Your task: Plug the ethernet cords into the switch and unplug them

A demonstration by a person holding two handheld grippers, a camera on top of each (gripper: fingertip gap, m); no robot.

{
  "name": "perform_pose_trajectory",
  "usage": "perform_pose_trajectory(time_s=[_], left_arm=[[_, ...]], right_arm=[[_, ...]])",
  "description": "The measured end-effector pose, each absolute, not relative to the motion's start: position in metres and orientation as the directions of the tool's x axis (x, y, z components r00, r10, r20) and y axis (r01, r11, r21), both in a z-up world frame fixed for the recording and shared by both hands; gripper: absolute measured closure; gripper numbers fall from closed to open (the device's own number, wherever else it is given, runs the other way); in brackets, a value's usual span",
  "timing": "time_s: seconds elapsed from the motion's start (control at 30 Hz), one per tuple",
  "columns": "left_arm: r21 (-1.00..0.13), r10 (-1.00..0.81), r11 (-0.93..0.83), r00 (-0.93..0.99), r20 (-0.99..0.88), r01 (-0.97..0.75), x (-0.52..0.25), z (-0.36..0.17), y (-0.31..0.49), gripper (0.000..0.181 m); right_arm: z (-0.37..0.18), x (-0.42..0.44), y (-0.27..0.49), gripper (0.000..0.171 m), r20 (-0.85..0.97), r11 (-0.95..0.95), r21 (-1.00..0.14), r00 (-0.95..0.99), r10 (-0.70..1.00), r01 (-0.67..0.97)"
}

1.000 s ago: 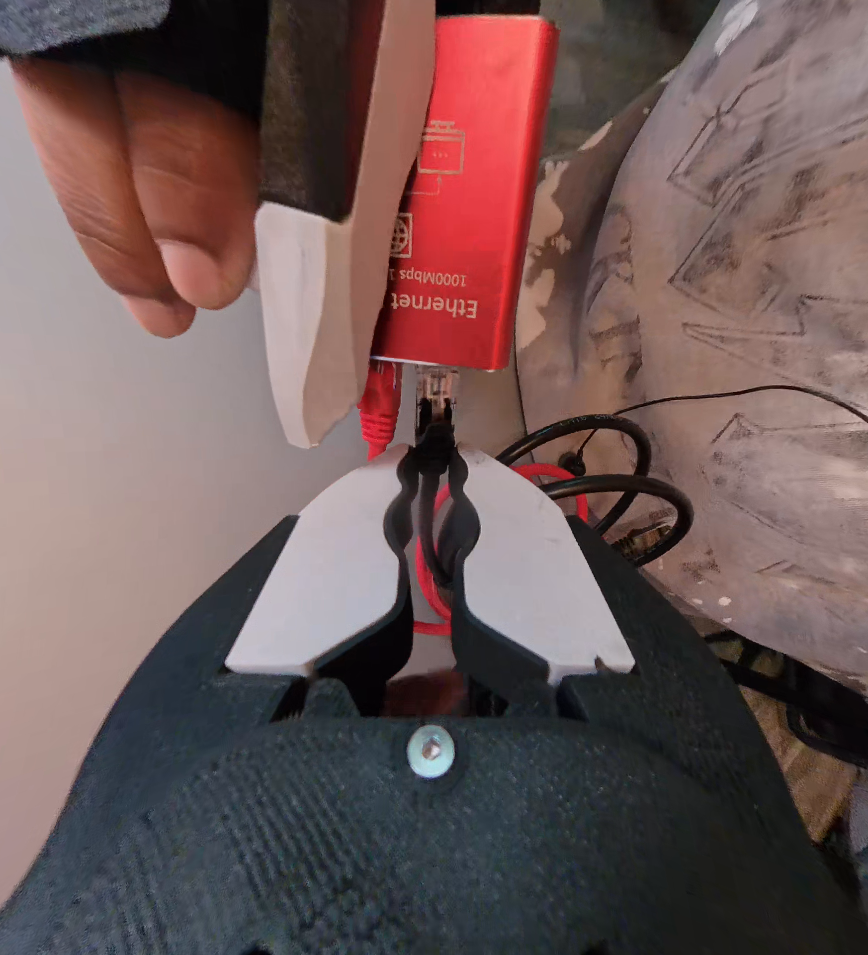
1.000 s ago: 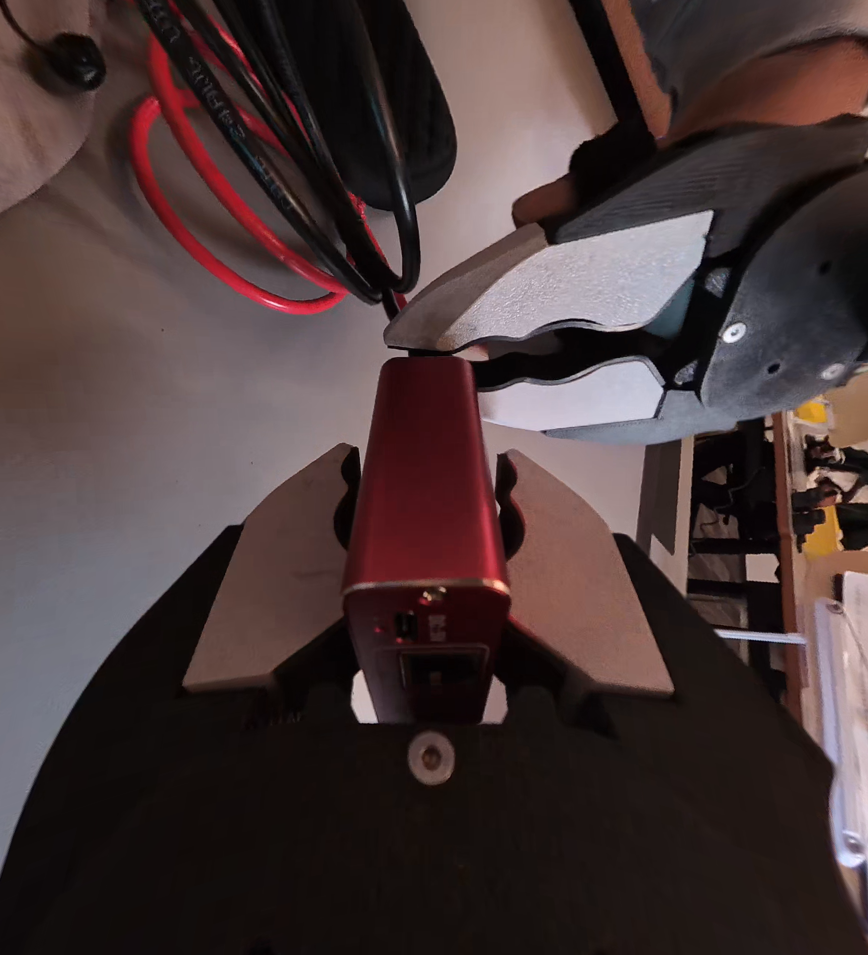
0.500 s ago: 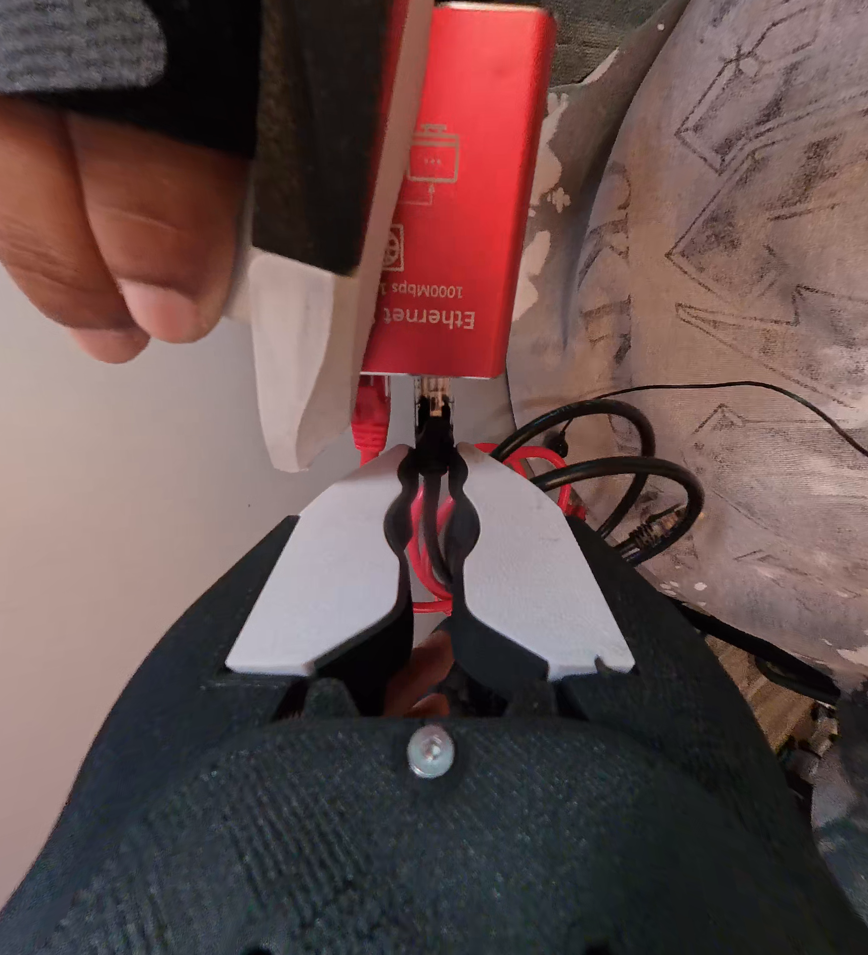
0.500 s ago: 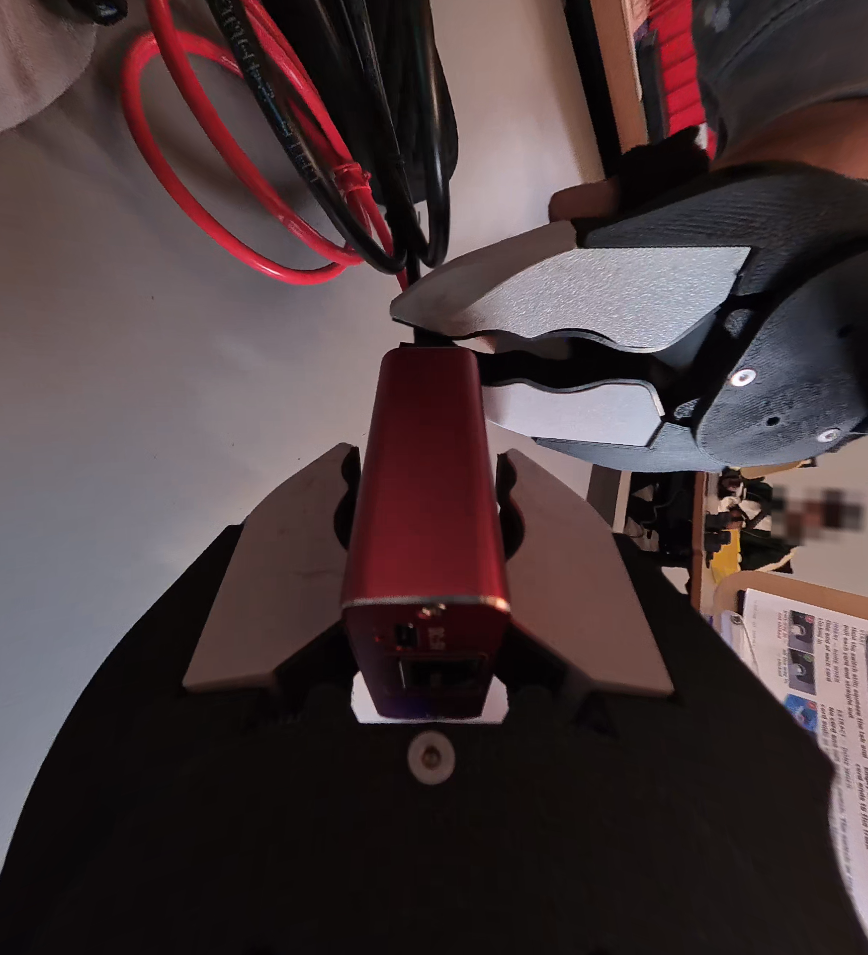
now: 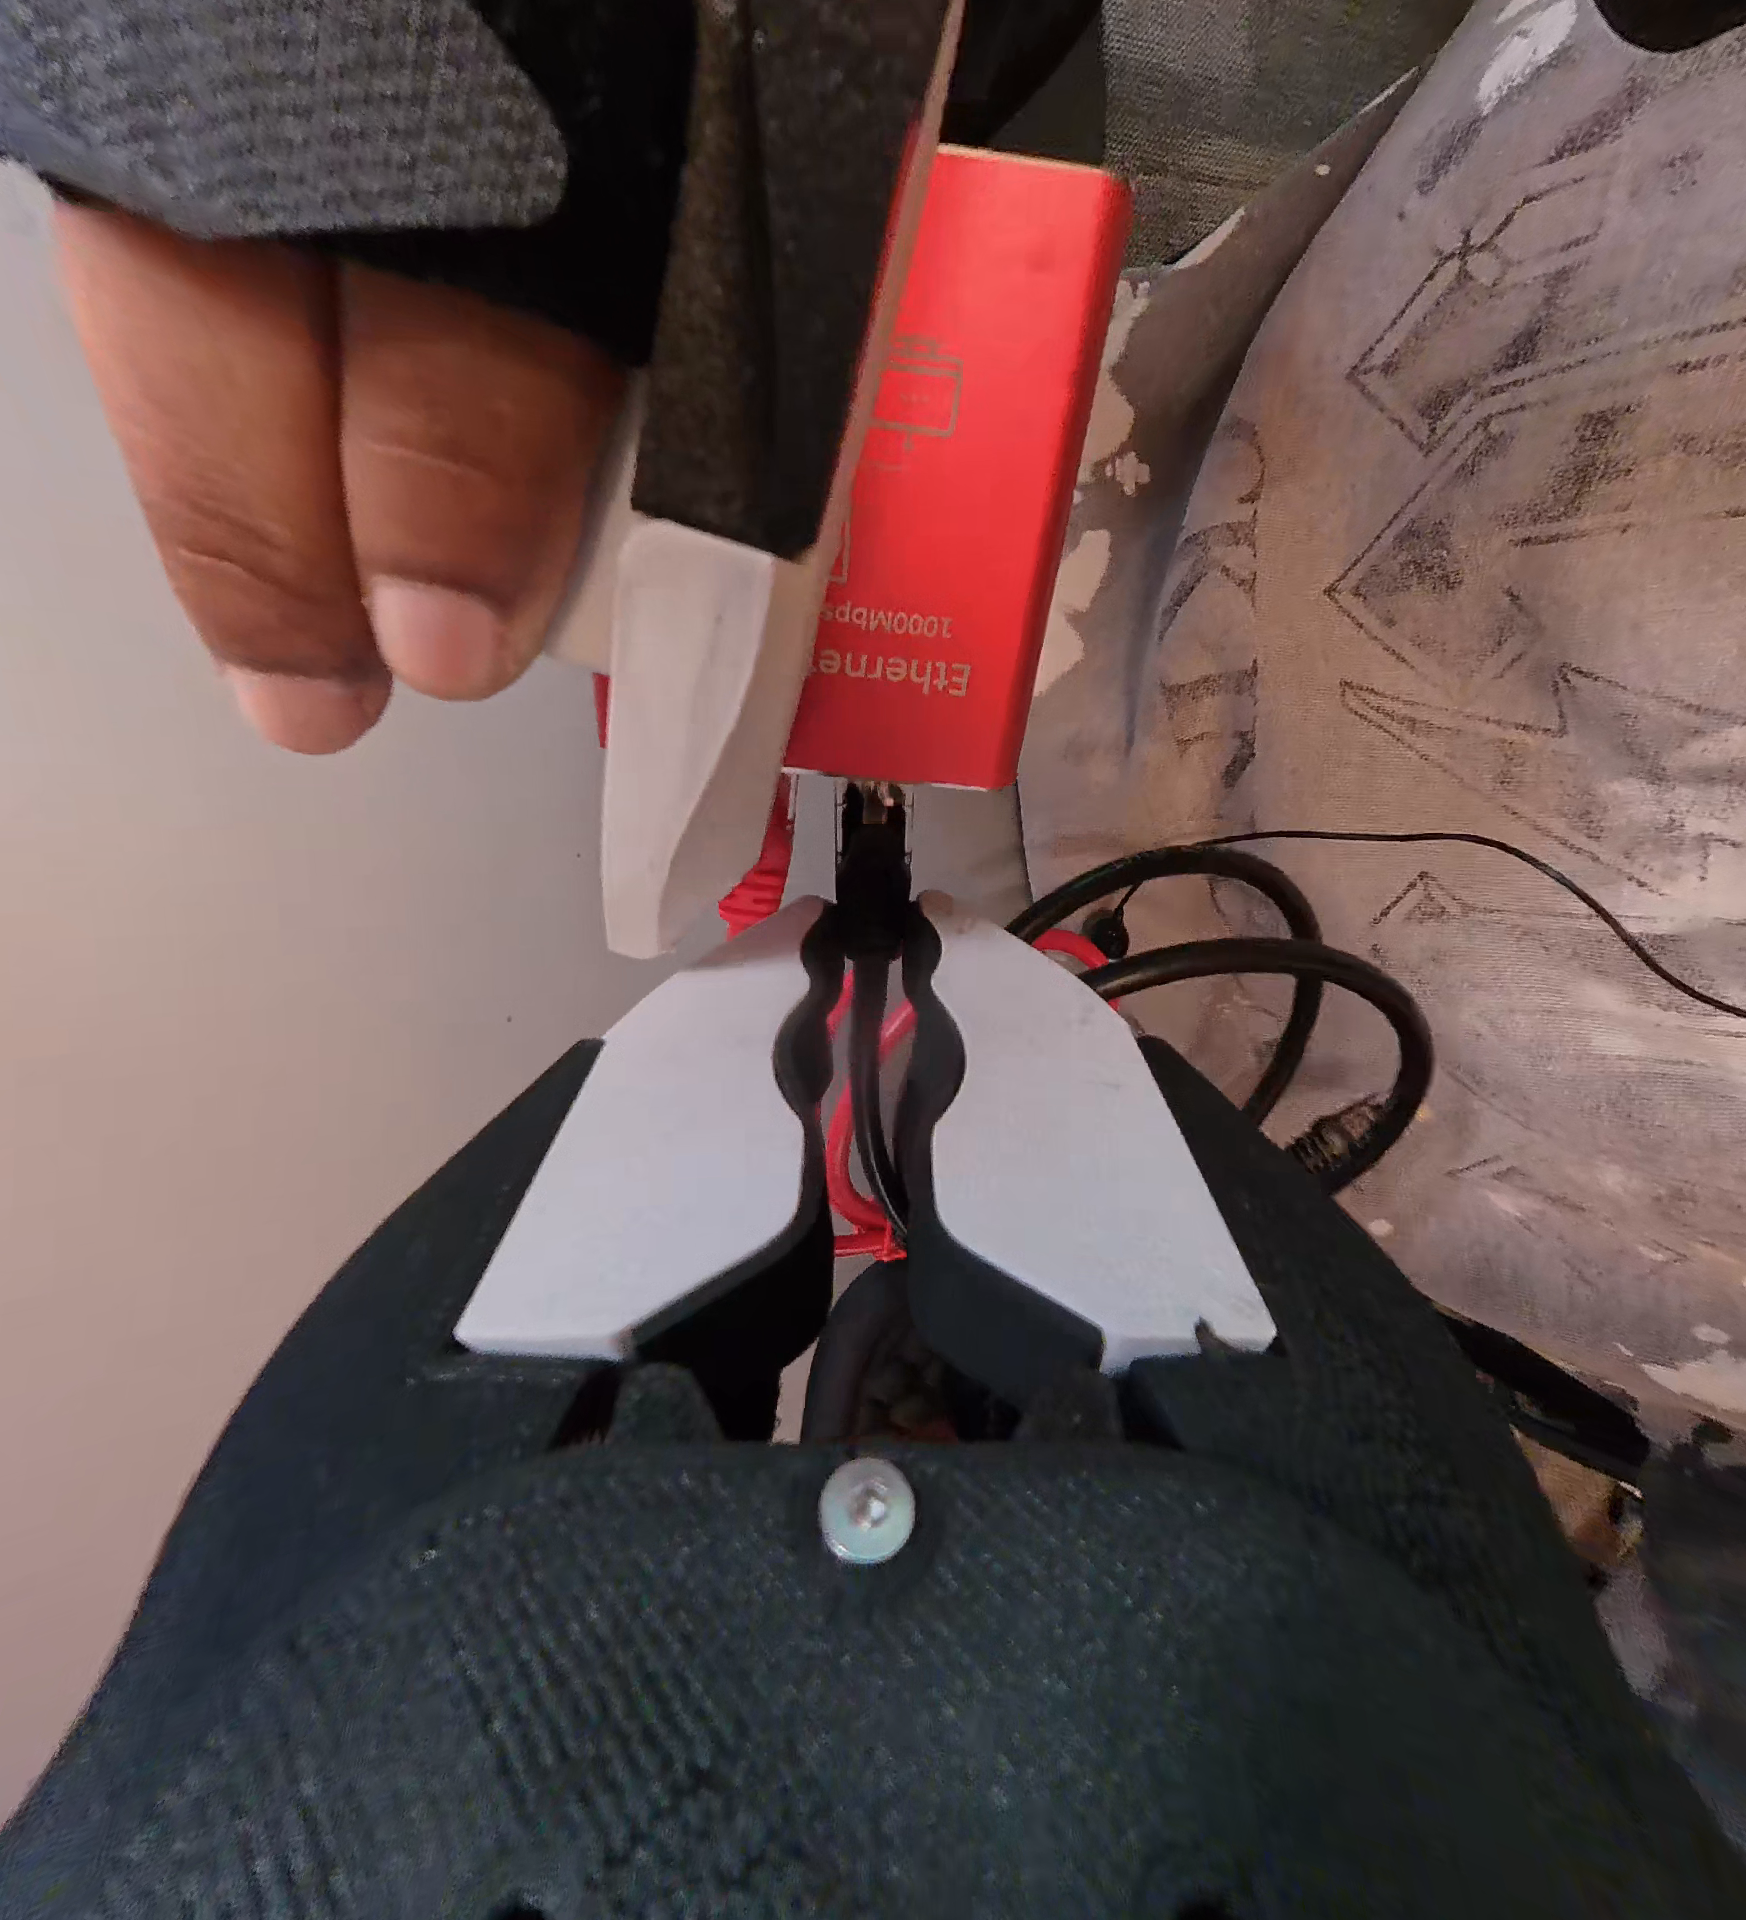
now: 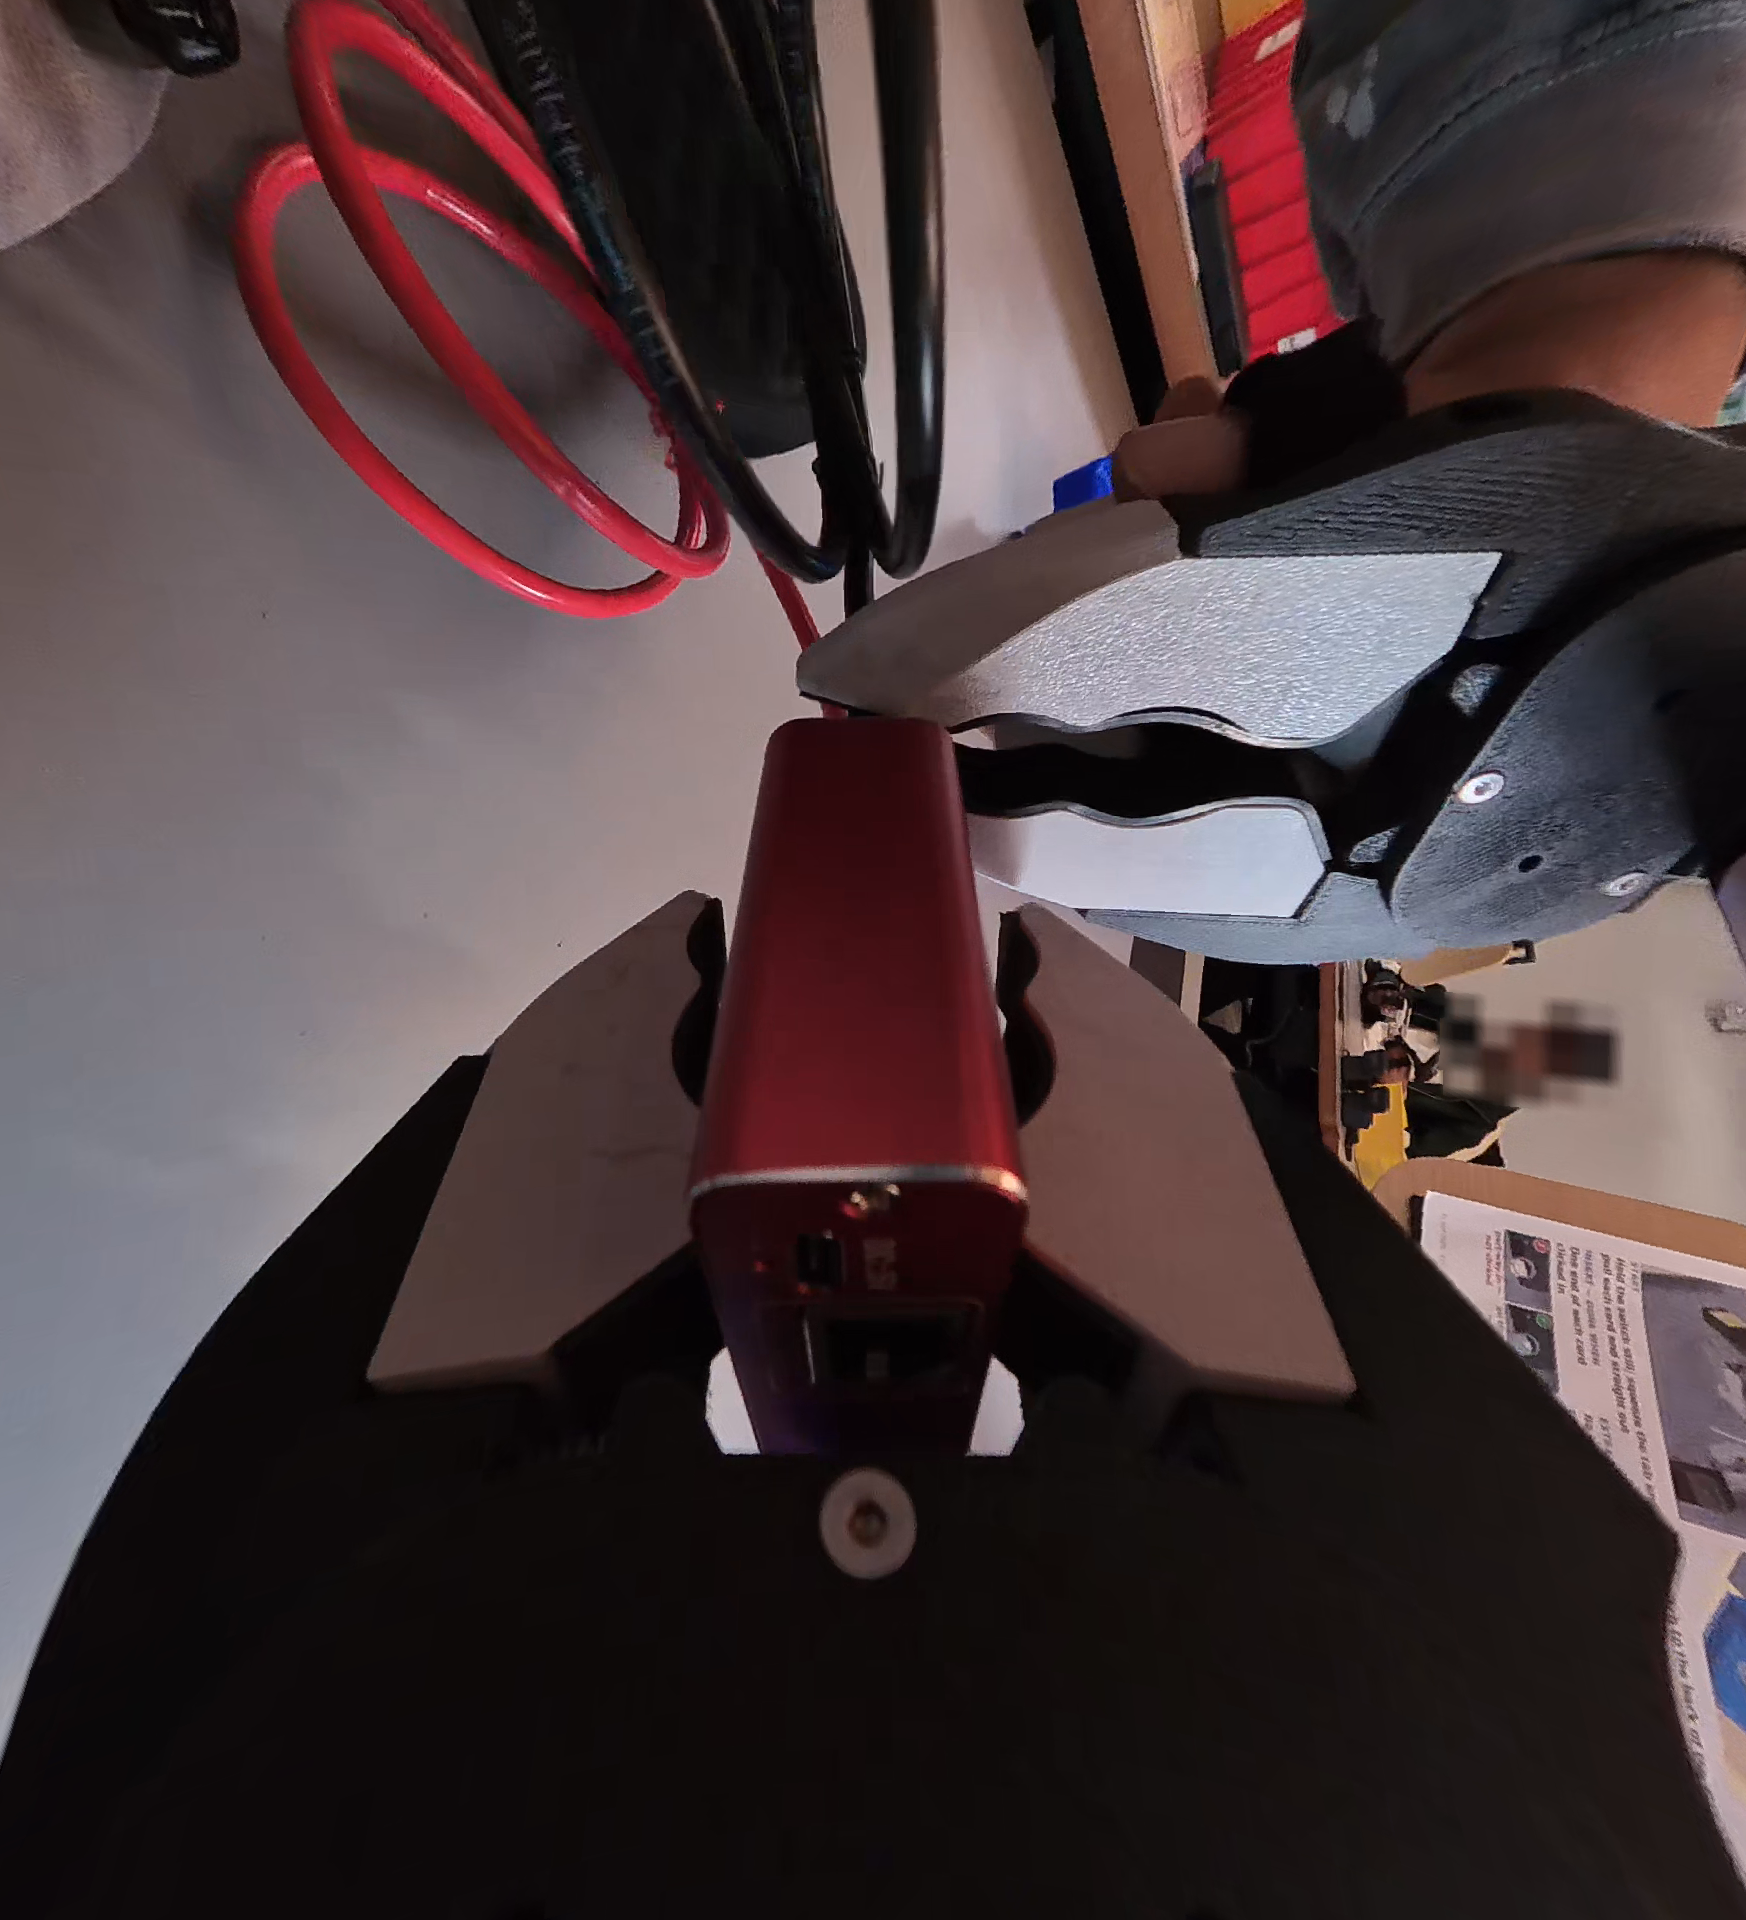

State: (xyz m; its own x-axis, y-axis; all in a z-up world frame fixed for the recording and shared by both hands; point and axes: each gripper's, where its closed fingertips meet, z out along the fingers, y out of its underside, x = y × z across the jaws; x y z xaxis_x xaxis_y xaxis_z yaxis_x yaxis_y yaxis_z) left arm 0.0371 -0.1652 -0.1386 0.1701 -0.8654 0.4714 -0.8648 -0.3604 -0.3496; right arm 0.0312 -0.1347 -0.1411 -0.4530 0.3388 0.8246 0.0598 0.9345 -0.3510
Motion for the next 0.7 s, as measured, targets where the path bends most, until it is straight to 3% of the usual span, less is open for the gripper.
perform_pose_trajectory(time_s=[0.03,0.33,0.7], left_arm=[[-0.354,-0.869,-0.355,0.166,0.466,-0.865,0.037,-0.139,-0.166,0.171],[-0.451,-0.883,-0.359,0.140,0.449,-0.818,0.037,-0.149,-0.171,0.171],[-0.471,-0.905,-0.341,0.148,0.400,-0.813,0.040,-0.161,-0.173,0.172]], right_arm=[[-0.142,0.031,-0.135,0.120,0.824,0.935,-0.350,-0.456,0.337,0.058],[-0.153,0.027,-0.143,0.120,0.797,0.930,-0.366,-0.501,0.337,0.043],[-0.163,0.028,-0.146,0.120,0.784,0.941,-0.331,-0.537,0.312,0.063]])
